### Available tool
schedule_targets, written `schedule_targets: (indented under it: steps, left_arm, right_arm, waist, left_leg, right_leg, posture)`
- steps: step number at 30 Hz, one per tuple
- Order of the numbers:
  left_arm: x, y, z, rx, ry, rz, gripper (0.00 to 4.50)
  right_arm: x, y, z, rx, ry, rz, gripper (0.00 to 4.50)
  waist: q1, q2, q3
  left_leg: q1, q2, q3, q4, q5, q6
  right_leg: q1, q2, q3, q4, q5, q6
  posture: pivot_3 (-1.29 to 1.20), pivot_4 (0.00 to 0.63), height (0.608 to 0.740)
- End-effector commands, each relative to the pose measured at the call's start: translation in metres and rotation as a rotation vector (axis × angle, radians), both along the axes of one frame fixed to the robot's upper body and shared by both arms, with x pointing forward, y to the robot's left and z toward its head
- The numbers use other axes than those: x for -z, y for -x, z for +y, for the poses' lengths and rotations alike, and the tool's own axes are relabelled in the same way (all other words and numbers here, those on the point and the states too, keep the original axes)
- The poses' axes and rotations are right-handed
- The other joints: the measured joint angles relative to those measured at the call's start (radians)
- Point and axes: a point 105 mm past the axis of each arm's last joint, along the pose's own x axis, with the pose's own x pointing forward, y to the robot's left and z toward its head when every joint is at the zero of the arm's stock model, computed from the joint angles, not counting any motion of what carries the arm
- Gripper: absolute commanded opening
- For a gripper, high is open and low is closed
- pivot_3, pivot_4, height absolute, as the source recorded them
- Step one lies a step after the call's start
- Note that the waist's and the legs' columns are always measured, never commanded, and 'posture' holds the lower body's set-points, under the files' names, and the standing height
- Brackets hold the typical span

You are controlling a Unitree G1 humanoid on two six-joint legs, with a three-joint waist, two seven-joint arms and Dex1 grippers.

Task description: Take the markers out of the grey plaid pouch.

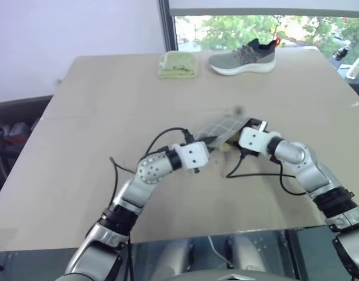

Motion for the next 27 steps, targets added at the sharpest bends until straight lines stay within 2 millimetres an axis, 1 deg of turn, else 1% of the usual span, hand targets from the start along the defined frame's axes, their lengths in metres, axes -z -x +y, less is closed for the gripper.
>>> schedule_targets:
  steps: [1,4,6,9,11,16,19,21,25,27]
  left_arm:
    - [-0.026,0.002,0.001,0.012,0.089,-0.043,0.17]
    - [-0.030,0.002,-0.002,0.019,0.167,0.026,0.17]
    - [-0.034,0.003,-0.005,0.029,0.210,0.072,0.17]
    - [-0.037,0.007,-0.011,0.073,0.274,0.161,0.17]
    - [-0.037,0.011,-0.012,0.096,0.281,0.193,0.17]
    - [-0.033,0.019,-0.016,0.144,0.269,0.237,0.17]
    - [-0.028,0.024,-0.017,0.166,0.247,0.254,0.17]
    - [-0.025,0.026,-0.017,0.175,0.232,0.262,0.17]
    - [-0.024,0.024,-0.016,0.173,0.210,0.262,0.17]
    - [-0.025,0.022,-0.014,0.167,0.207,0.258,0.17]
  right_arm:
    - [-0.016,0.006,0.009,-0.012,-0.202,0.086,4.09]
    - [-0.020,0.014,0.026,-0.067,-0.267,0.147,4.09]
    - [-0.021,0.017,0.032,-0.082,-0.306,0.187,4.09]
    - [-0.030,0.019,0.049,-0.118,-0.398,0.260,4.09]
    - [-0.030,0.019,0.052,-0.123,-0.402,0.296,4.09]
    - [-0.018,0.013,0.048,-0.094,-0.307,0.316,4.09]
    - [-0.023,0.016,0.058,-0.149,-0.299,0.300,4.09]
    - [-0.024,0.014,0.062,-0.172,-0.216,0.227,4.09]
    - [-0.027,0.004,0.060,-0.168,-0.081,0.069,4.09]
    - [-0.023,0.006,0.059,-0.197,-0.029,0.041,4.09]
  waist:
    - [-0.002,0.000,0.000]
    - [-0.002,0.000,0.000]
    - [-0.002,0.000,0.000]
    - [-0.001,0.000,0.000]
    - [-0.002,0.000,0.000]
    - [-0.002,0.000,0.000]
    - [-0.002,0.000,0.000]
    - [-0.003,0.000,0.000]
    - [-0.003,0.000,0.000]
    - [-0.002,0.000,0.000]
  left_leg:
    - [0.000,0.000,0.000,0.000,0.000,0.000]
    - [0.000,0.000,0.000,0.000,0.000,0.000]
    - [0.000,0.000,0.000,0.000,0.000,0.000]
    - [-0.001,0.000,0.000,0.000,0.000,0.000]
    - [-0.001,0.000,0.000,0.000,0.000,0.000]
    - [0.000,0.000,0.000,0.000,0.000,0.000]
    - [-0.001,0.000,0.000,0.000,0.000,0.000]
    - [0.000,0.000,0.000,0.000,0.000,0.000]
    - [0.000,0.000,0.000,0.000,0.000,0.000]
    - [0.000,0.000,0.000,0.000,0.000,0.000]
  right_leg:
    - [0.000,0.000,0.000,0.000,0.000,0.000]
    - [0.000,0.000,0.001,0.000,0.000,0.000]
    - [0.000,0.000,0.001,0.000,0.000,0.000]
    - [0.000,0.000,0.000,0.000,0.000,0.000]
    - [0.000,0.000,0.000,0.000,0.000,0.000]
    - [0.000,0.000,0.000,0.000,0.000,0.000]
    - [0.000,0.000,0.000,-0.001,0.000,0.000]
    - [0.000,0.000,0.000,-0.001,0.000,0.000]
    - [0.000,0.000,0.000,0.000,0.000,0.000]
    - [0.000,0.000,0.000,-0.001,0.000,0.000]
  posture:
    - [0.00,0.150,0.740]
    - [0.00,0.150,0.740]
    - [0.00,0.150,0.740]
    - [0.00,0.150,0.740]
    - [0.00,0.150,0.740]
    - [0.00,0.150,0.740]
    - [0.00,0.150,0.740]
    - [0.00,0.150,0.740]
    - [0.00,0.150,0.740]
    - [0.00,0.150,0.740]
